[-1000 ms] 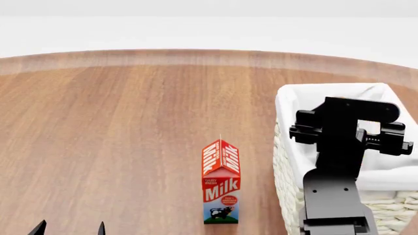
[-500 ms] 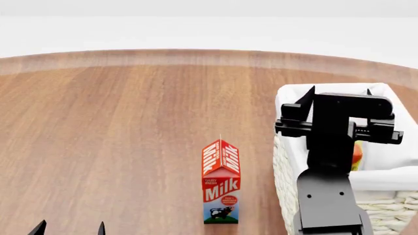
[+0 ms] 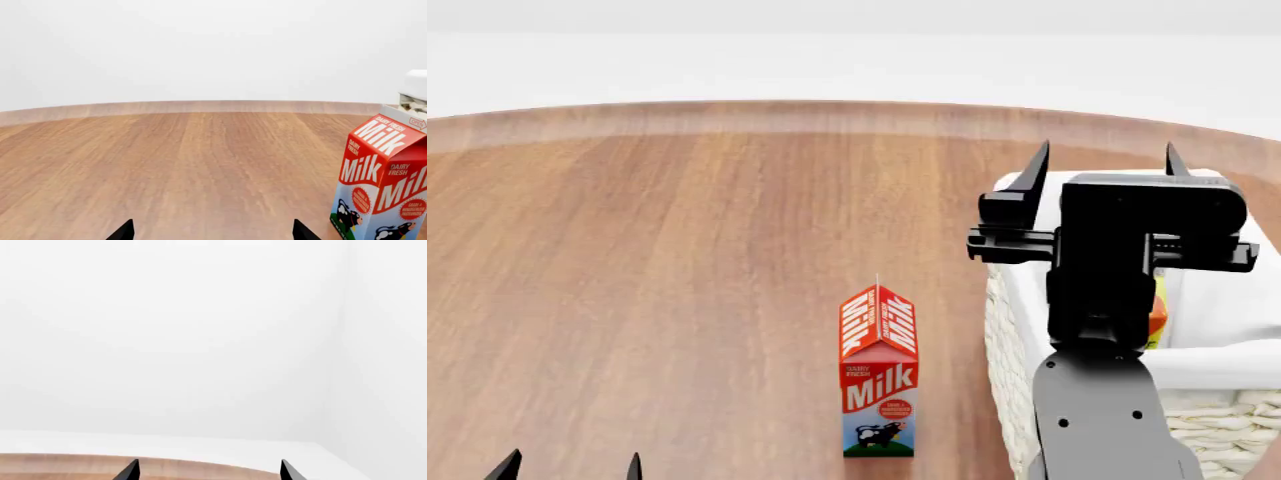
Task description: Pick up the orange juice, and put it in the basket.
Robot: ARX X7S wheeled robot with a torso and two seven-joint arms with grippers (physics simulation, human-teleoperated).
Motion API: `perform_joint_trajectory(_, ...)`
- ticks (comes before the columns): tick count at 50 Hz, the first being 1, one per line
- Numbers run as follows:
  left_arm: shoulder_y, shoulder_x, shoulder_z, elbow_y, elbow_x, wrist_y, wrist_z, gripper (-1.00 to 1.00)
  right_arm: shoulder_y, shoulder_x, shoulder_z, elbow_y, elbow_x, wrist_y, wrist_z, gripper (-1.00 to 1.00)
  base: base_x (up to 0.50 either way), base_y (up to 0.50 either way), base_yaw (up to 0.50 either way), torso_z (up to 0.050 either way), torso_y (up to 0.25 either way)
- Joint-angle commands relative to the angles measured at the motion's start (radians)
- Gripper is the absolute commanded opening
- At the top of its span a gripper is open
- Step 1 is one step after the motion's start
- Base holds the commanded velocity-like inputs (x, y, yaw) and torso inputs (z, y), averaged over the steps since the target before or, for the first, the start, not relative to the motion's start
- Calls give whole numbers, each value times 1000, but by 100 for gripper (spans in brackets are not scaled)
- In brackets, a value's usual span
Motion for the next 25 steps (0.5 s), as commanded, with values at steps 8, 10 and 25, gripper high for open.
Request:
perform_joint_trajectory(8, -1, -2, 3, 0, -2, 1, -2, 100, -90, 27, -14, -305, 18, 119, -2, 100, 0, 0, 0, 0, 0)
perform_joint_trajectory(10, -1, -2, 3, 0, -2, 1, -3, 100, -101, 32, -13, -338, 21, 130, -2, 100, 0, 0, 0, 0, 0)
perform_joint_trajectory(25, -2, -4, 6, -1, -4, 2, -4, 100, -186, 58, -1, -543, 47, 190, 11, 100, 0, 0, 0, 0, 0)
